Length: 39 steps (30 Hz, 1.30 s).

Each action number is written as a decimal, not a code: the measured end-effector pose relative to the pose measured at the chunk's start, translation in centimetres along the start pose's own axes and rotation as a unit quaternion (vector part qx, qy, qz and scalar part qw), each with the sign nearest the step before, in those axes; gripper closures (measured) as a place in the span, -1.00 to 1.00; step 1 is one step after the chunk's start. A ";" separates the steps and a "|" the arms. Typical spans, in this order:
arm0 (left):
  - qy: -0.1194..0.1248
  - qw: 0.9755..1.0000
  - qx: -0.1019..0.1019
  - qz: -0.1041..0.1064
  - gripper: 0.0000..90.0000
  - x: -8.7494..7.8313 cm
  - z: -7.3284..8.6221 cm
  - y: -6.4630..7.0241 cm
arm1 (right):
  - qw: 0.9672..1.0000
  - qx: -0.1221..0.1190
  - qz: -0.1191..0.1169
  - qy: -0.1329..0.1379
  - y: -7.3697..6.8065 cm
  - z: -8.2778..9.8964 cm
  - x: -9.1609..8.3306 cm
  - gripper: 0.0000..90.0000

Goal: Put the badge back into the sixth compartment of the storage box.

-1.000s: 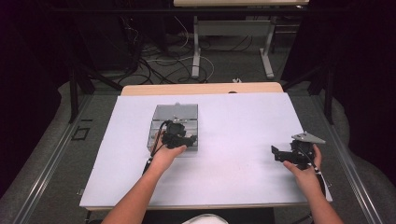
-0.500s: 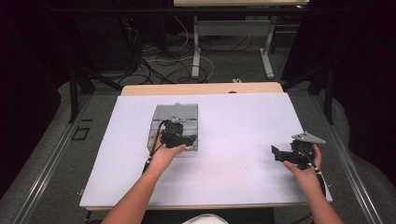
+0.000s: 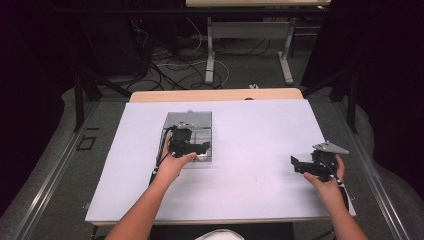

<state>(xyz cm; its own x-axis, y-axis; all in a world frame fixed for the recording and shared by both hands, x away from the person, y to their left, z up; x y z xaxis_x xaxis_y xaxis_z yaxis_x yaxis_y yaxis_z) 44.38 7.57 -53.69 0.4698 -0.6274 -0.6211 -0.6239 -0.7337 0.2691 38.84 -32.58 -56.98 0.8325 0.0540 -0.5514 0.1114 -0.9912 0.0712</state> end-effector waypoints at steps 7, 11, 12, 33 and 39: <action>0.012 1.000 -0.007 0.001 -0.64 -1.4 -0.1 -0.4 | 1.000 -0.003 0.000 0.001 0.0 0.0 0.0 -1.00; 0.021 1.000 -0.007 -0.006 -0.69 -2.5 0.0 -1.0 | 1.000 -0.001 0.000 0.001 0.0 0.0 0.0 -1.00; 0.023 1.000 -0.010 -0.006 -0.73 -2.8 0.1 -1.2 | 1.000 -0.004 0.001 0.002 0.1 0.0 0.0 -1.00; 0.063 0.996 -0.028 -0.049 -0.99 -8.6 2.4 -5.1 | 1.000 -0.005 0.004 0.011 -0.1 -0.1 -0.2 -1.00; 0.065 0.995 -0.037 -0.071 -0.99 -10.4 3.8 -6.5 | 1.000 -0.006 -0.002 0.005 -0.2 -0.1 -0.3 -1.00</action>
<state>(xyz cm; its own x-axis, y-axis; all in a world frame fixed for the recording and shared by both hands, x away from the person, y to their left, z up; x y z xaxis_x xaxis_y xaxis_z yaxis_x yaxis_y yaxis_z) 41.18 19.84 -51.74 0.6292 -0.5411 -0.5580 -0.5004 -0.8313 0.2419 38.64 -32.43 -56.76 0.8378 0.0586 -0.5428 0.1206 -0.9895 0.0793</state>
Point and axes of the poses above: each handheld gripper's, and its own axes: x roughly forward along the jaws, z roughly out of its underside, y roughly to its right, the point moved 5 cm from there along x, roughly forward along the jaws, and after that the axes turned 9 degrees about z, right-handed, at the moved point
